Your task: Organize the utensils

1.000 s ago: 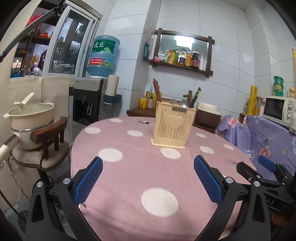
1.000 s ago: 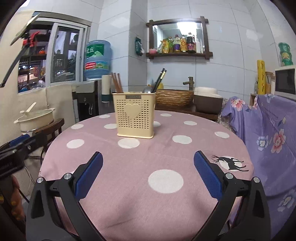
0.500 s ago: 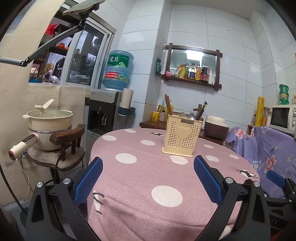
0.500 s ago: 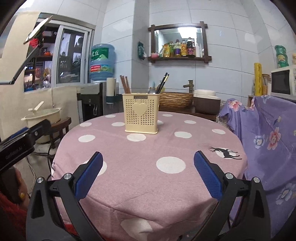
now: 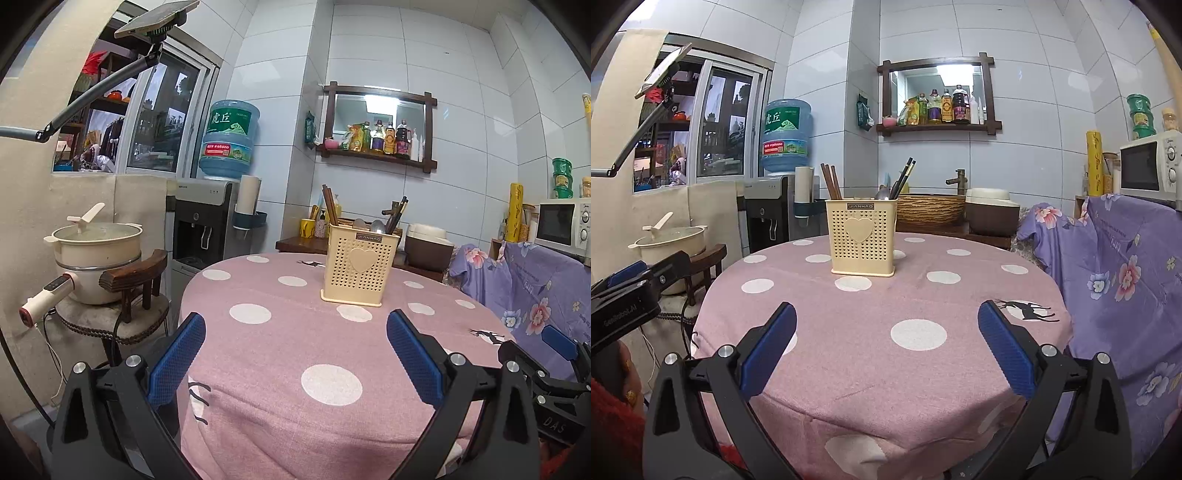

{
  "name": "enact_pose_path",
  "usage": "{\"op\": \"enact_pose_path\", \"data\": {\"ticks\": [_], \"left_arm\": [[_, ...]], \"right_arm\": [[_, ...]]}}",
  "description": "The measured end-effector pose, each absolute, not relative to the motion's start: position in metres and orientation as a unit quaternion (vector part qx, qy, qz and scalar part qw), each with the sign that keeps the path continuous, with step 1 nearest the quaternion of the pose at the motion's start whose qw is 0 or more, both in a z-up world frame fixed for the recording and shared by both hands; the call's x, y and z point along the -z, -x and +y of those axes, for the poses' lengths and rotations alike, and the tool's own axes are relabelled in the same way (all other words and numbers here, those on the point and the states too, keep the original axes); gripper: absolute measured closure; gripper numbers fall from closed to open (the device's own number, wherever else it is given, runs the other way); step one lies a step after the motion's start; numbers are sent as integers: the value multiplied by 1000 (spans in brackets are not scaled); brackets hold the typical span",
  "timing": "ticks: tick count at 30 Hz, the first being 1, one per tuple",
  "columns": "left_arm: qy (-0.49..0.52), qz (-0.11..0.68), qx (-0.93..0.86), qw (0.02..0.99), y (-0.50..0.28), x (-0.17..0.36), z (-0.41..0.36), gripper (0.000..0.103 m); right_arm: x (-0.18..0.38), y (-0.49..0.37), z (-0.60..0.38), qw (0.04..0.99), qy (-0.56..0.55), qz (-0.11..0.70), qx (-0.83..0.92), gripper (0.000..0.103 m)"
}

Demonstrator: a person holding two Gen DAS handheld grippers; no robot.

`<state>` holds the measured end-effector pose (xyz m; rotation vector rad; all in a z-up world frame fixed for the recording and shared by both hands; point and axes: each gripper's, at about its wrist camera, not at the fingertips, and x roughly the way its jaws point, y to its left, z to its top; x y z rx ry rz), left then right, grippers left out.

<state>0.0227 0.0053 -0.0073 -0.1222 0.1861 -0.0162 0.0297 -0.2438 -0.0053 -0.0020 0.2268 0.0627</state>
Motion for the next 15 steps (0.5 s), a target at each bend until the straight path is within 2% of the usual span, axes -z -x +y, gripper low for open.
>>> {"op": "enact_pose_path", "data": {"ticks": [15], "left_arm": [[63,95,7,994,-20,9,6,5]], "right_arm": [[4,-29,-249,994,1,110,-25,6]]}}
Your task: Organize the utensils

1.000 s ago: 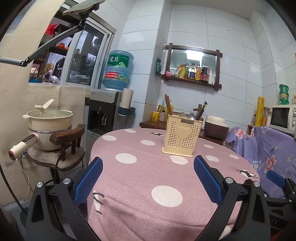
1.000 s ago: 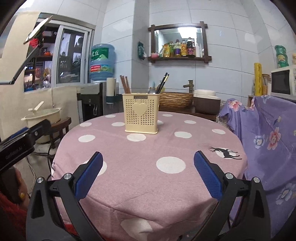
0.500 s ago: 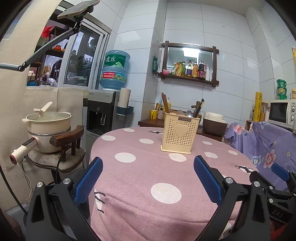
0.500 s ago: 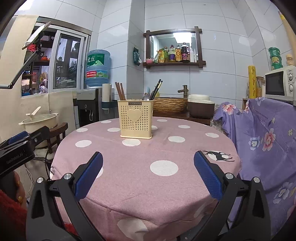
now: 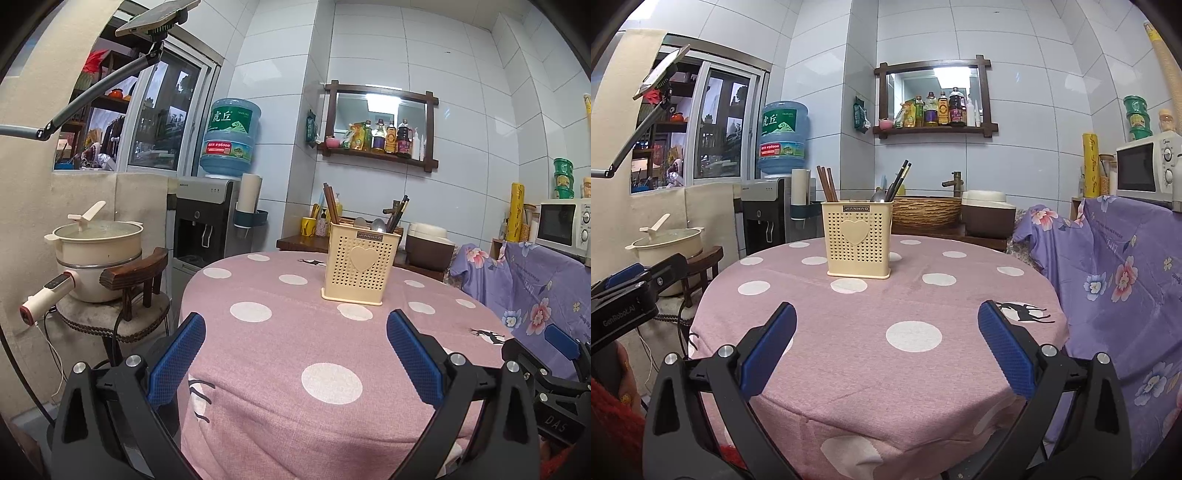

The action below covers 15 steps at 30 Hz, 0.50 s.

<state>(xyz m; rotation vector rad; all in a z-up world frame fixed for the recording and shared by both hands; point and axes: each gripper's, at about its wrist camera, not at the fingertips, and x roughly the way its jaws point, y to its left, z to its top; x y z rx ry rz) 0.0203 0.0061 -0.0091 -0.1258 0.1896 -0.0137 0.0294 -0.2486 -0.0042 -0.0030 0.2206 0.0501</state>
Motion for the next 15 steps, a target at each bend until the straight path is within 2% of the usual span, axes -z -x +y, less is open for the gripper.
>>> {"op": "enact_pose_path", "data": {"ticks": [15], "left_arm": [[72,104,16,992,-22,11,7,5]], "right_arm": [[6,-31,-248,993,0,113,-26,6]]}}
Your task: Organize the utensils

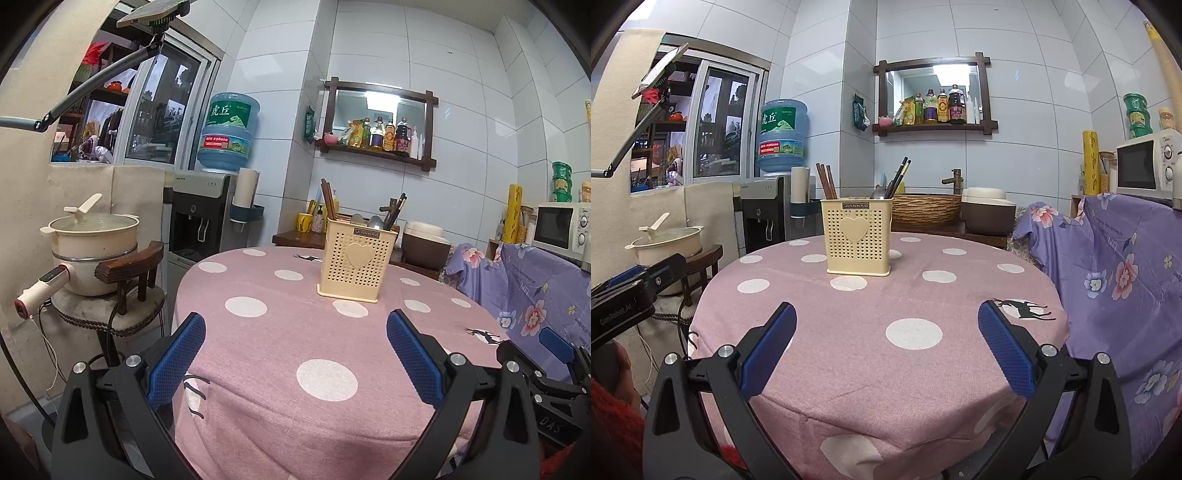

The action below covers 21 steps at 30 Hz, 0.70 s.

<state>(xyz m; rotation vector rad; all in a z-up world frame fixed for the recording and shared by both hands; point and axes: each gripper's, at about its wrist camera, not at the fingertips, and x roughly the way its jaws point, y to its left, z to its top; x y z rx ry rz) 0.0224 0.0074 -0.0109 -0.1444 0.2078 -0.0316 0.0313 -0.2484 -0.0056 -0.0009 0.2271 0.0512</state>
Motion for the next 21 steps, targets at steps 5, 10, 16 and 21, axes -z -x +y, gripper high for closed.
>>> {"op": "enact_pose_path", "data": {"ticks": [5,10,16,21], "left_arm": [[74,106,14,991,-22,10,8,5],[75,107,12,991,-23,10,7,5],[75,109,11,991,-22,11,7,5],[76,112,12,991,-24,13,7,5]], "right_arm": [[6,-31,-248,993,0,114,-26,6],[7,-31,-248,993,0,115,-26,6],[8,-32,-248,993,0,116,-26,6],[11,-33,-247,993,-1,118,-27,6]]}}
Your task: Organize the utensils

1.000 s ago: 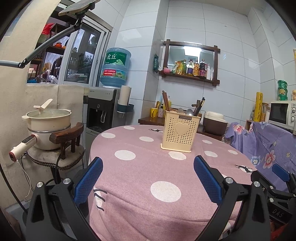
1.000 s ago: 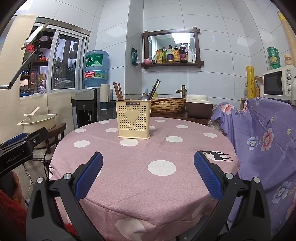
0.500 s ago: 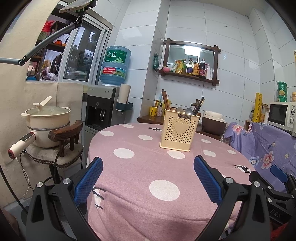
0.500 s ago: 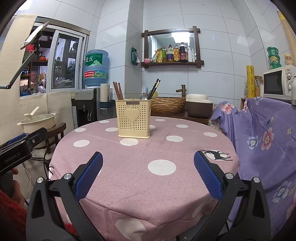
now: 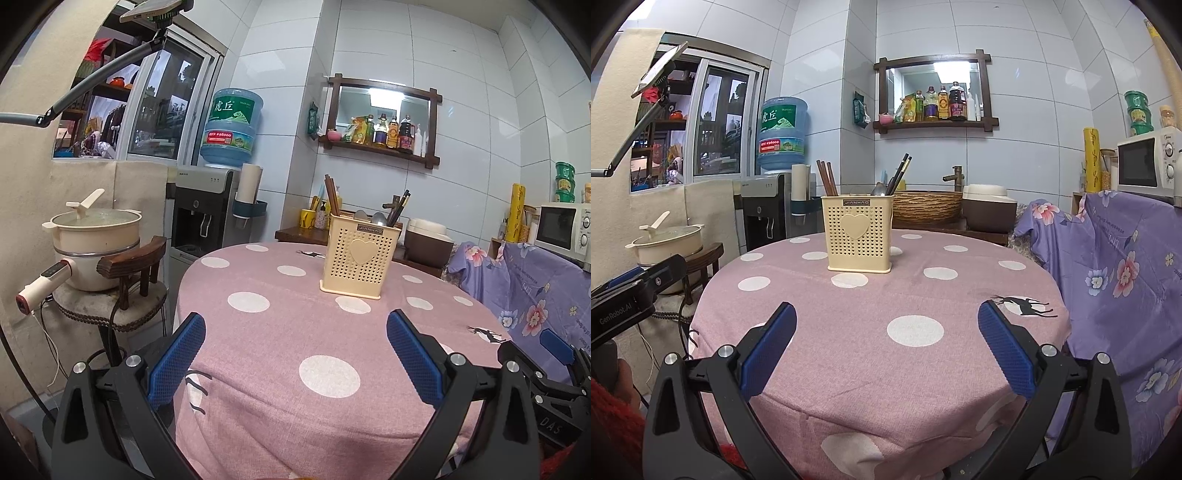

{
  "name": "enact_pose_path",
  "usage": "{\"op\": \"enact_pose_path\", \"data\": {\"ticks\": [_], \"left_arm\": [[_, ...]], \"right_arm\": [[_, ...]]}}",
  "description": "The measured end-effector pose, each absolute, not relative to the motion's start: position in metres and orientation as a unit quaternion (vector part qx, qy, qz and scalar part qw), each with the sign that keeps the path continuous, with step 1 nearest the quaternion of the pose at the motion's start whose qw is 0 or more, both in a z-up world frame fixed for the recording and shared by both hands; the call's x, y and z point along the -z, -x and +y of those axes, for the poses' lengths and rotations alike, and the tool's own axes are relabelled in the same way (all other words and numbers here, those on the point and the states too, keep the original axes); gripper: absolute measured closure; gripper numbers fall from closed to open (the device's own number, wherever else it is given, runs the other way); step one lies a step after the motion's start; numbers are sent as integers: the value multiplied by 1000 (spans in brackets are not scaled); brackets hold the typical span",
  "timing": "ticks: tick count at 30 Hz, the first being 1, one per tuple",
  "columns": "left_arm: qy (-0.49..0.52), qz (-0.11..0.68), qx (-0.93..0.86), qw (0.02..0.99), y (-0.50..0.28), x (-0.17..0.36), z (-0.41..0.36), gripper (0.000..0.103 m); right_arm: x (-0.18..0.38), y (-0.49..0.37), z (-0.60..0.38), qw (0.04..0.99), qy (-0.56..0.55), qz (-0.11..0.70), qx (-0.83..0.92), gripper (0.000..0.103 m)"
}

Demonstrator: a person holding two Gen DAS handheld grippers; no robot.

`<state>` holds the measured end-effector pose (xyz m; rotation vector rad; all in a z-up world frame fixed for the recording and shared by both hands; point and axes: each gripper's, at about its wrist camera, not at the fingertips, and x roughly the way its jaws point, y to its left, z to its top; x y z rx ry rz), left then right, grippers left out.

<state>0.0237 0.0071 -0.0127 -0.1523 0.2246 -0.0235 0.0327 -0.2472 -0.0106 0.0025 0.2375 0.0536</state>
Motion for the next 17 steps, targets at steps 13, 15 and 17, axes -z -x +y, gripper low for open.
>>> {"op": "enact_pose_path", "data": {"ticks": [13,15,17], "left_arm": [[80,118,11,990,-24,16,8,5],[80,119,12,990,-24,16,8,5],[80,118,12,990,-25,15,8,5]], "right_arm": [[11,-33,-245,992,-1,121,-28,6],[12,-33,-245,992,-1,121,-28,6],[12,-33,-245,992,-1,121,-28,6]]}}
